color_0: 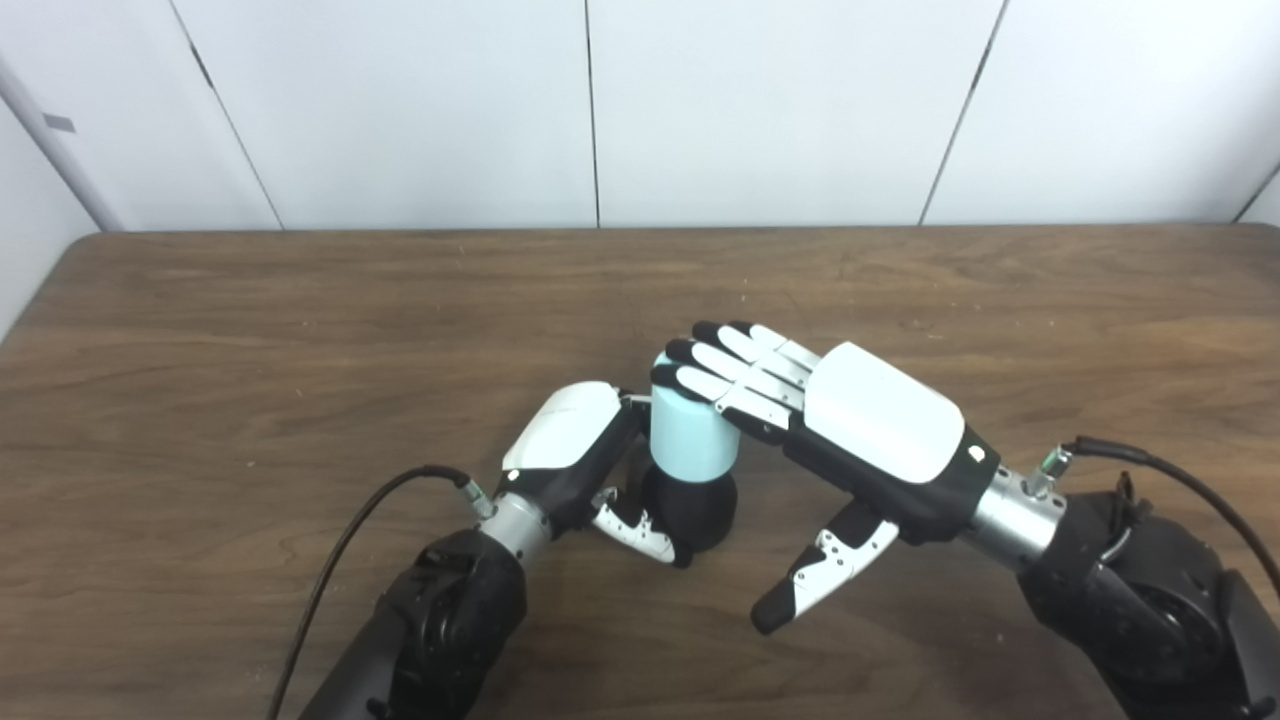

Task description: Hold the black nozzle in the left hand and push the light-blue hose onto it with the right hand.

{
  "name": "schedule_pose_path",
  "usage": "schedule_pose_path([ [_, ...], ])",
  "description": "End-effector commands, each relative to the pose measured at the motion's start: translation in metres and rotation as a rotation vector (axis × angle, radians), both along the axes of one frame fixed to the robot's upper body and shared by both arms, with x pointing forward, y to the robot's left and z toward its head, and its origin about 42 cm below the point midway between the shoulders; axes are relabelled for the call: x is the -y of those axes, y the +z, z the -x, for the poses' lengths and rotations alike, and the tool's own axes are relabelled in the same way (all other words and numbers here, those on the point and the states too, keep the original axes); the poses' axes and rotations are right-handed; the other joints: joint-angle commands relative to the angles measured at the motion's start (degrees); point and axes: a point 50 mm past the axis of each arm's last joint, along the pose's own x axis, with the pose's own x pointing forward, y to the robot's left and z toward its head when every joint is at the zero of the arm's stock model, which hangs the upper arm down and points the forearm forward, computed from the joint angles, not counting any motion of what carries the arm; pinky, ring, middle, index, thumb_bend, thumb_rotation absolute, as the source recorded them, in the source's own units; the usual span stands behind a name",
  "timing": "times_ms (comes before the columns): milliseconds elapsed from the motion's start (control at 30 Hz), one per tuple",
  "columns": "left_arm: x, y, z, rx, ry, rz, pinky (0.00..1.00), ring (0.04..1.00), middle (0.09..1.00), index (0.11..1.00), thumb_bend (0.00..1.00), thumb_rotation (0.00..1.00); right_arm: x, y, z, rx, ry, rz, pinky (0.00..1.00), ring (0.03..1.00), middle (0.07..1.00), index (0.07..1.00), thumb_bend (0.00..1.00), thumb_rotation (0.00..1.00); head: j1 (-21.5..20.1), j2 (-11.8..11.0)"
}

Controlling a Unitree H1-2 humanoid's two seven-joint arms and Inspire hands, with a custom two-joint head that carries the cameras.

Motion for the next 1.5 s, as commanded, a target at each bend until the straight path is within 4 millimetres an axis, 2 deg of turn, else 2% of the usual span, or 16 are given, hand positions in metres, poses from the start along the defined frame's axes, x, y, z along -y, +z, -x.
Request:
schedule_pose_path([
  [0,-0.004,-0.0214,0.007,-0.12,-0.019,-0.056,0.89,0.656,0.523,0.466,0.52,0.0,0.0042,-0.0282,0.0039,-0.133,0.001,0.128,1.0,0.996,0.969,0.953,0.71,1.0,0.05,0.06],
  [1467,-0.0067,-0.0195,0.0047,-0.121,-0.017,-0.061,0.89,0.657,0.524,0.466,0.52,0.0,0.0013,-0.0342,0.0055,-0.15,-0.006,0.137,1.0,0.997,0.973,0.958,0.71,1.0,-0.07,0.18],
])
